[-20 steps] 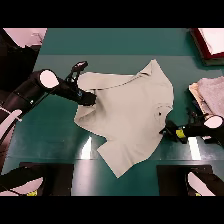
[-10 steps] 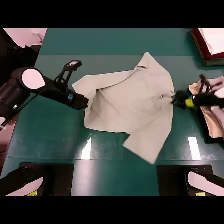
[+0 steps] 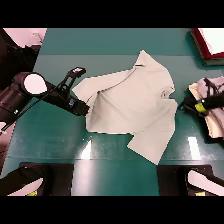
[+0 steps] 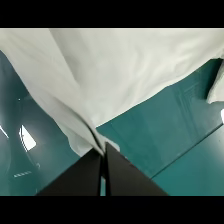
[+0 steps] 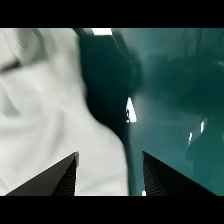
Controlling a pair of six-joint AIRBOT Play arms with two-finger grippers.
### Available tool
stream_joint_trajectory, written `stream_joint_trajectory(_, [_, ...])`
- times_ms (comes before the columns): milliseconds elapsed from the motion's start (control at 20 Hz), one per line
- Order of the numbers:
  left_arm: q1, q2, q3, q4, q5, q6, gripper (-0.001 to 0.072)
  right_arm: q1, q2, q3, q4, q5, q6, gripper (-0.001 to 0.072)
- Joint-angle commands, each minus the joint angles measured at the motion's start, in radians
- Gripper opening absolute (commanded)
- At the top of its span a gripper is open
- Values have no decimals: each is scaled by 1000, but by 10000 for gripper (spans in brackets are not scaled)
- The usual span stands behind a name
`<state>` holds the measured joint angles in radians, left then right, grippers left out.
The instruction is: Fold the shirts.
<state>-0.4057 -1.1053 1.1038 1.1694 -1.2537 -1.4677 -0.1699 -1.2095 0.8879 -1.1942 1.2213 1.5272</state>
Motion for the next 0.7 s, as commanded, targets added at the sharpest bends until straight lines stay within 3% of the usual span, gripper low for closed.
stream_joint_trajectory(0, [-2,1,-2,0,41,2,24,-93,109,-175,-27,47,-41,447])
stream_joint_trajectory(100, [-2,1,-2,-1,50,2,24,-124,129,-253,26,42,-90,367])
stream_joint_trajectory(250, [-2,1,-2,-3,41,1,24,-138,129,-327,151,22,-161,367])
stream_joint_trajectory(600, [-2,1,-2,-2,31,1,24,-138,128,-348,242,-48,-167,364])
stream_joint_trajectory(650, [-2,1,-2,-2,31,1,24,-133,128,-348,259,-52,-168,313])
